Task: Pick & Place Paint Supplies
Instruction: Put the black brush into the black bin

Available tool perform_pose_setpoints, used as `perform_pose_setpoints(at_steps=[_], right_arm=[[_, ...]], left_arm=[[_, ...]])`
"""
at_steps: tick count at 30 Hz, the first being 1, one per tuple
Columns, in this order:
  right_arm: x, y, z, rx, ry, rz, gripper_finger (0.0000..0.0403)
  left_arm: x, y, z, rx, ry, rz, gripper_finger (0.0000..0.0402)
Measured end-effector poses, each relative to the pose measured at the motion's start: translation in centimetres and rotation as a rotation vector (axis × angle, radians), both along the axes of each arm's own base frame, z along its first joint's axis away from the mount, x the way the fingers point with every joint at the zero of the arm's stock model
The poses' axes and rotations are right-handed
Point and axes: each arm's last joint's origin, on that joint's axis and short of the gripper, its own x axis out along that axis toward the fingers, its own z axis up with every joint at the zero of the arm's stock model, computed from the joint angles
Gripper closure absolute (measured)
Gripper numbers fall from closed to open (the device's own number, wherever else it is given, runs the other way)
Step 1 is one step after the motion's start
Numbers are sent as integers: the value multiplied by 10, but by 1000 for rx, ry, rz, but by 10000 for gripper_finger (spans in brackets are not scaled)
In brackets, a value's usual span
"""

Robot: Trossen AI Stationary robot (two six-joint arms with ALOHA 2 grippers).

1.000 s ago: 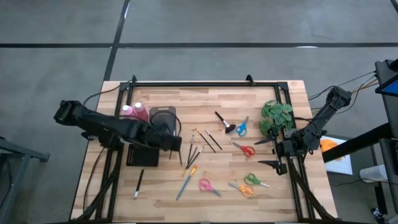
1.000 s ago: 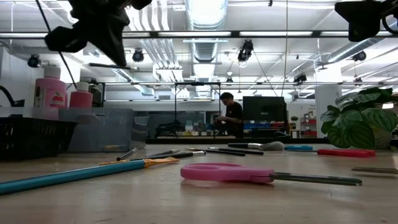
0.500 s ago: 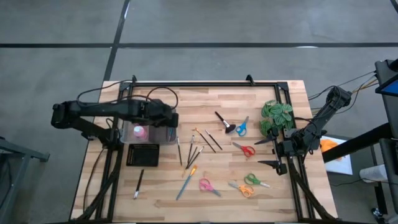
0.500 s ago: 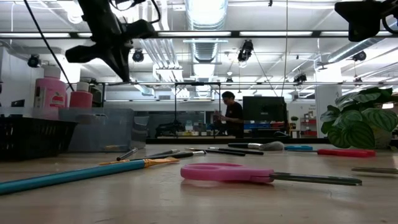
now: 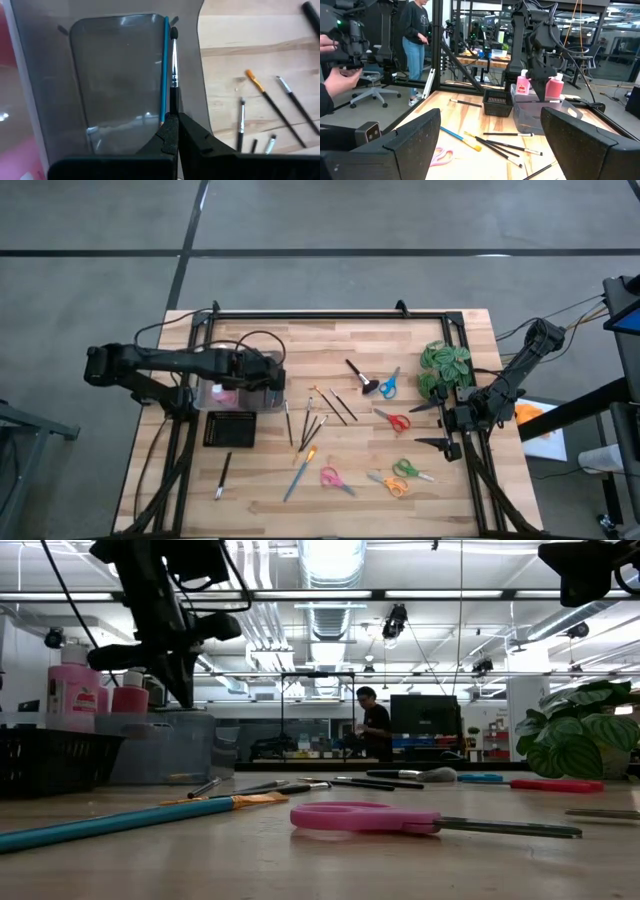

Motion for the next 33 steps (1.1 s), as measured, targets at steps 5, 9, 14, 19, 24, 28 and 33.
perform_pose_setpoints(at_steps=[5, 9, 14, 19, 24, 28, 33], right_arm=[[0, 0, 0, 1, 0, 0, 62], [0, 0, 0, 0, 0, 0, 62], [0, 0, 0, 1, 0, 0, 62], [0, 0, 0, 2, 0, 0, 62], [0, 0, 0, 1, 0, 0, 62], [0, 0, 0, 1, 0, 0, 62], [0, 0, 0, 0, 0, 0, 62]], left_arm=[[-2, 1, -5, 0, 17, 5, 398], [-2, 1, -4, -1, 15, 6, 398], [-2, 7, -2, 10, 2, 55, 398], [-2, 16, 0, -11, -16, 87, 398], [-3, 21, -1, -12, -7, 85, 398], [-4, 22, -2, -5, -3, 85, 398], [-4, 24, -2, 48, 7, 98, 398]])
